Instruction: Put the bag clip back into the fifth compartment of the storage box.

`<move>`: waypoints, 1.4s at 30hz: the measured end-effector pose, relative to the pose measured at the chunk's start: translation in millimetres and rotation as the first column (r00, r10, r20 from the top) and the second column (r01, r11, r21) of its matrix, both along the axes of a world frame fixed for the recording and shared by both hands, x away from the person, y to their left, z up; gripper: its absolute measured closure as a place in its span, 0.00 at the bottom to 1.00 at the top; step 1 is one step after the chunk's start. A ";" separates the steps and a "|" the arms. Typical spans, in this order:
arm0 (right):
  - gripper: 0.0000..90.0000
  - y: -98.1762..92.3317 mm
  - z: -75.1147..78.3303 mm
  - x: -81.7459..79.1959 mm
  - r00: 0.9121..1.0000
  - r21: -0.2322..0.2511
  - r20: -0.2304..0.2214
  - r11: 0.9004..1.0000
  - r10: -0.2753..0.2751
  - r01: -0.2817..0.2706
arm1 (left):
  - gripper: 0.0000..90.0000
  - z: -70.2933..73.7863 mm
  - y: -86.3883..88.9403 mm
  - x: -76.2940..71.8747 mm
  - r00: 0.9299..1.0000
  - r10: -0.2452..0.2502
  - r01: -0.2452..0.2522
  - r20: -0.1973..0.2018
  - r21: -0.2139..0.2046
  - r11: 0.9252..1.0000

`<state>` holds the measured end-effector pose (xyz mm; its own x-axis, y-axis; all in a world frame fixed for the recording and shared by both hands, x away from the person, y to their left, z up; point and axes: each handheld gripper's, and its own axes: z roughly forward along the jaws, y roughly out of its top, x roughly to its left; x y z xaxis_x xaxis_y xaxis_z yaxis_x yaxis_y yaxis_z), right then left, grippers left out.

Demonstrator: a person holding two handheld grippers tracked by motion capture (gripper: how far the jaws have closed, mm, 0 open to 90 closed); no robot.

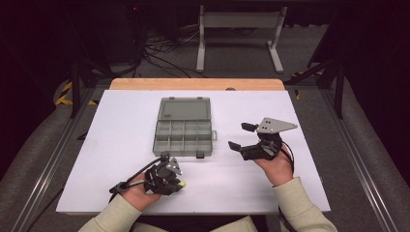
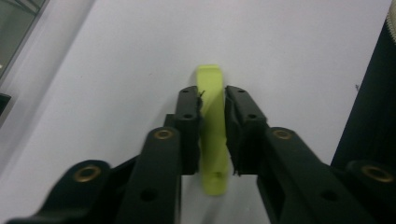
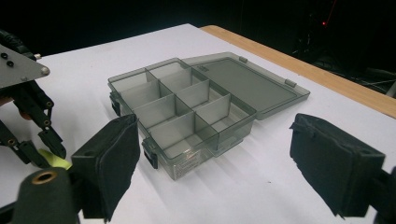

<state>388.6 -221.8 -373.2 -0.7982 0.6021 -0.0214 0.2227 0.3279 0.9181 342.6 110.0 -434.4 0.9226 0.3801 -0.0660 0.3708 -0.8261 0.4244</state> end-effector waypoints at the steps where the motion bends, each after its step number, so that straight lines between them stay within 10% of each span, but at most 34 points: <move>1: 0.18 0.0 0.0 0.0 1.000 0.000 0.000 1.000 0.000 0.000 | 0.86 0.0 0.0 0.0 1.000 0.000 0.000 0.000 0.000 1.000; 42: 0.18 -2.9 -2.5 4.0 1.000 0.021 -0.022 1.000 -0.013 0.014 | 0.86 53.7 22.0 8.3 0.998 0.036 -0.029 0.053 -0.115 0.993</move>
<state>392.6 -224.7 -375.7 -0.7901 0.6129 0.0092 0.2474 0.3051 0.9196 350.9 132.0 -380.7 0.9133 0.4027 -0.0602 0.3699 -0.7589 0.5359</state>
